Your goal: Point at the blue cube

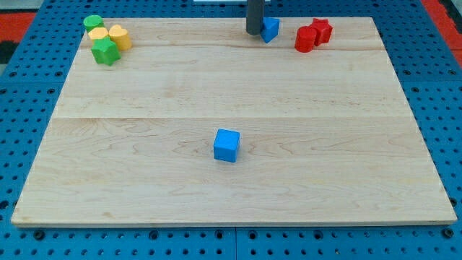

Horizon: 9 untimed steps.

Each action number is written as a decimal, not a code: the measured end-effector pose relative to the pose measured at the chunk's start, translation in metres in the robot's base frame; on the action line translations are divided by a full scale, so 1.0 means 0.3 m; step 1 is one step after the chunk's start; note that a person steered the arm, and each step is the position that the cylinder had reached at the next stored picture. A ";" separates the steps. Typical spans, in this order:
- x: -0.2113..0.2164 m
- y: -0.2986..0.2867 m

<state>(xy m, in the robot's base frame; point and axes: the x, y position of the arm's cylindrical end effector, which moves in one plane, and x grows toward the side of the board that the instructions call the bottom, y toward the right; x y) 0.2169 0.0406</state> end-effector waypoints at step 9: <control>1.070 0.140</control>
<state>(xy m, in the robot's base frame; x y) 0.5380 0.0826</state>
